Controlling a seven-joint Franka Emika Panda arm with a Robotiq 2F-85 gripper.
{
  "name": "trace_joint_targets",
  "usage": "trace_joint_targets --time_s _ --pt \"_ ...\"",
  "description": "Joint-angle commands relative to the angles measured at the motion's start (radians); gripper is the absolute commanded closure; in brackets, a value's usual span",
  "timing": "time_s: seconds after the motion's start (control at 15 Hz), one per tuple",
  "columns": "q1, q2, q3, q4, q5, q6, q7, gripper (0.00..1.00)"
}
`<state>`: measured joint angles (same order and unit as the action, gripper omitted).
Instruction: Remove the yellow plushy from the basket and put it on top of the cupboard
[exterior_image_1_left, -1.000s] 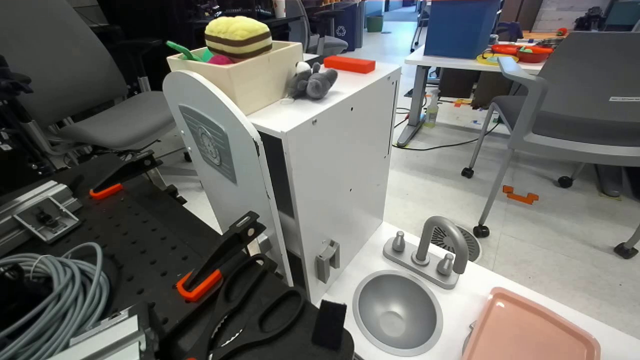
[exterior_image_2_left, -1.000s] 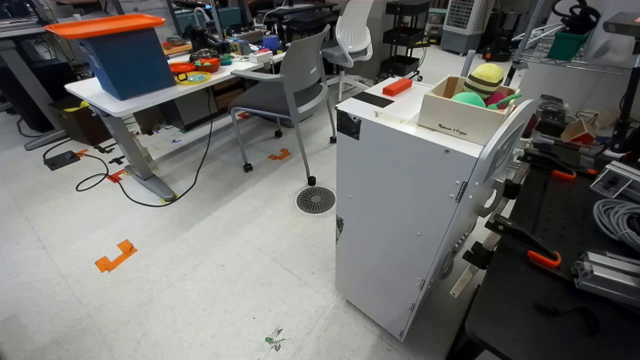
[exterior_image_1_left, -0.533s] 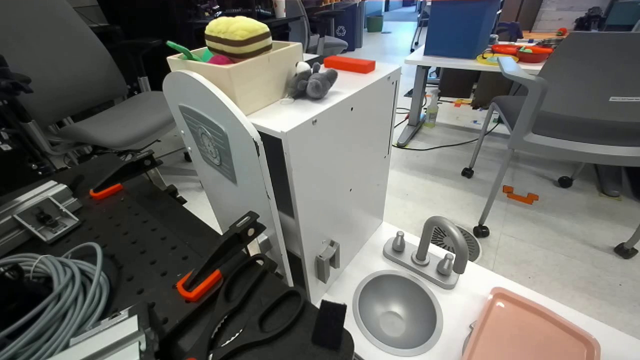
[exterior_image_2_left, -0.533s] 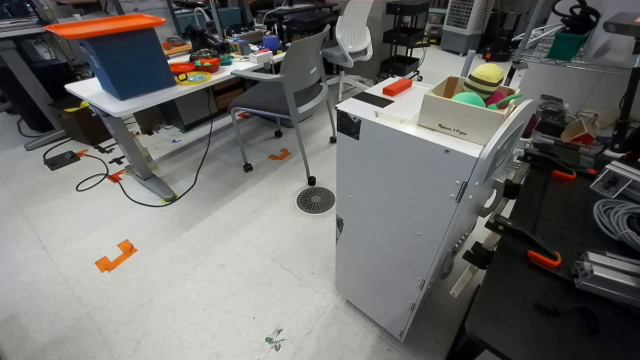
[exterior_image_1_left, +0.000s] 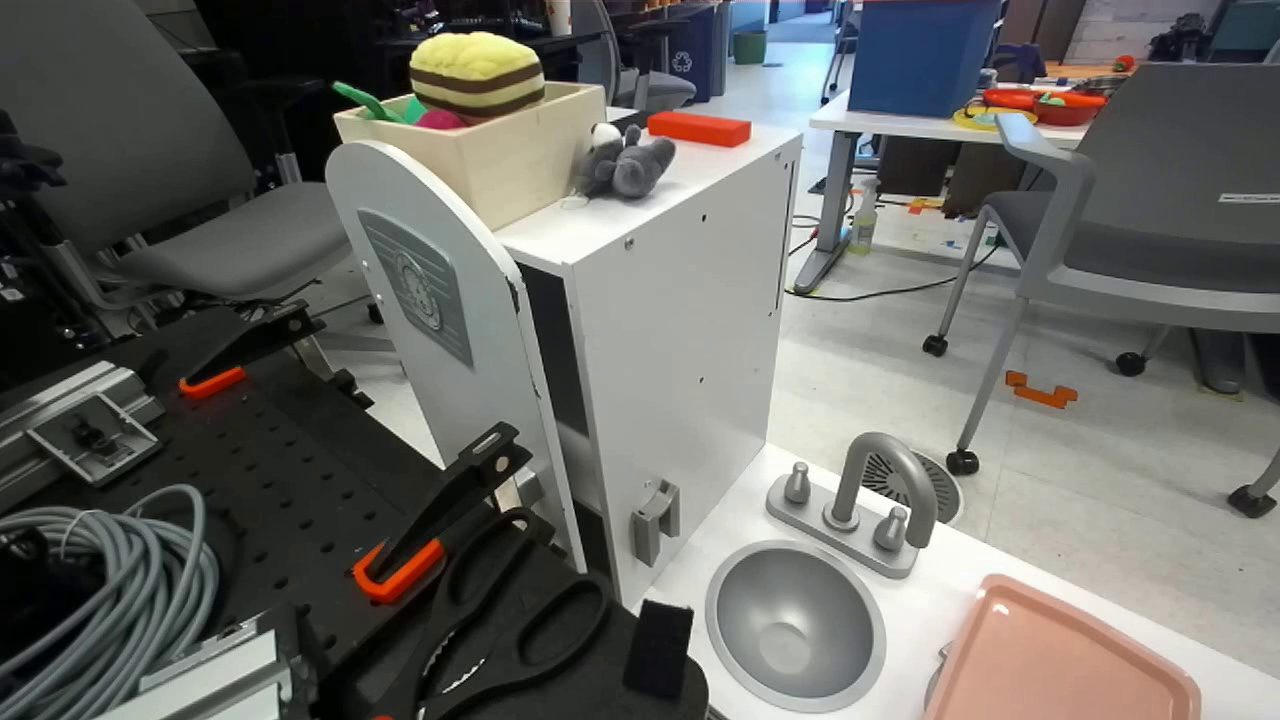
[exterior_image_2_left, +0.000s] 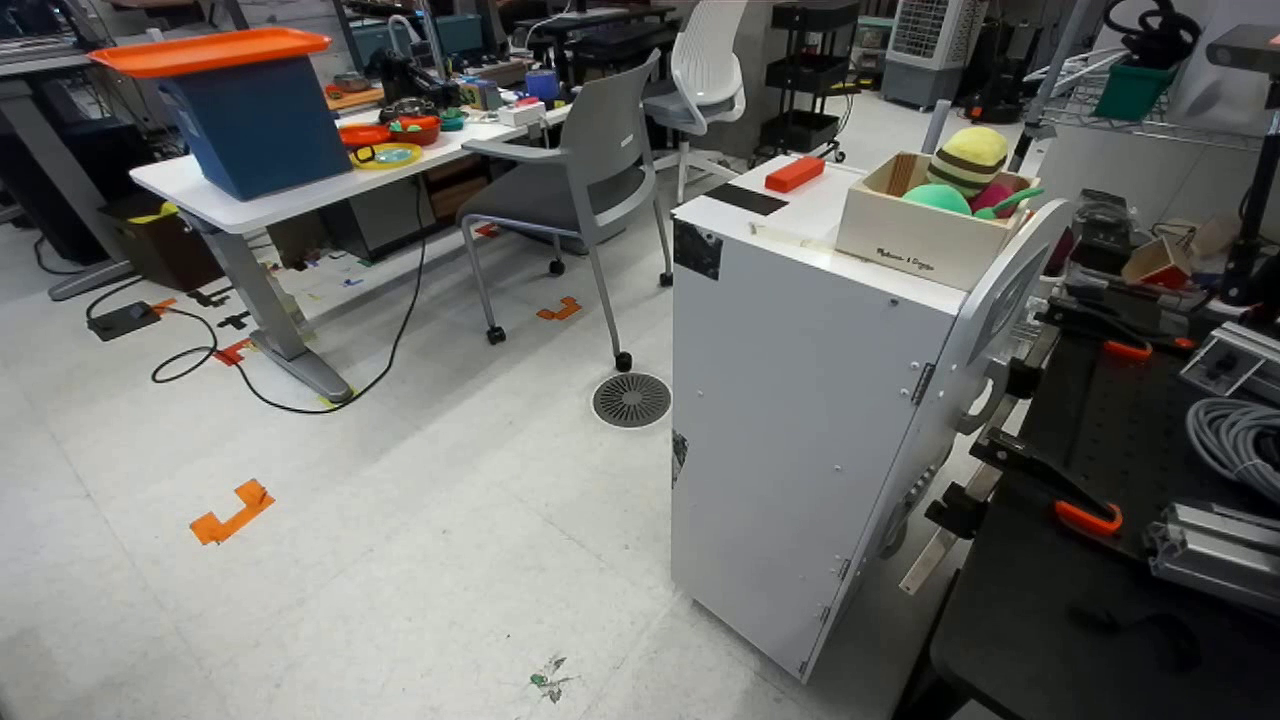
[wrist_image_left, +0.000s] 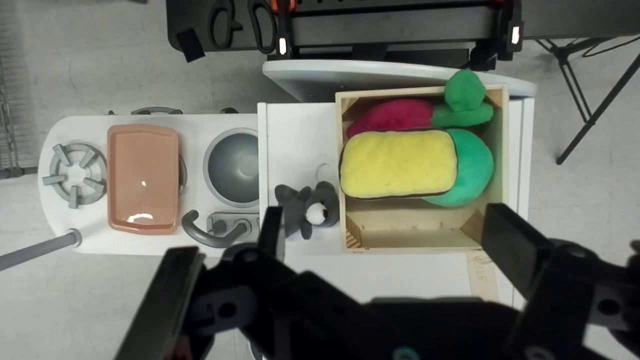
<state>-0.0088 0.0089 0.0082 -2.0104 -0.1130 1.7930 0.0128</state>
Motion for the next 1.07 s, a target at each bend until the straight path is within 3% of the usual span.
trace_joint_targets --time_s 0.0,0.47,1.0 --pt "0.007 -0.021 0.0 -0.025 0.028 0.0 -0.057 0.0" --pt "0.017 -0.023 0.003 -0.042 0.02 -0.046 -0.134 0.0" --pt "0.011 0.021 -0.004 -0.018 0.011 -0.021 -0.101 0.0"
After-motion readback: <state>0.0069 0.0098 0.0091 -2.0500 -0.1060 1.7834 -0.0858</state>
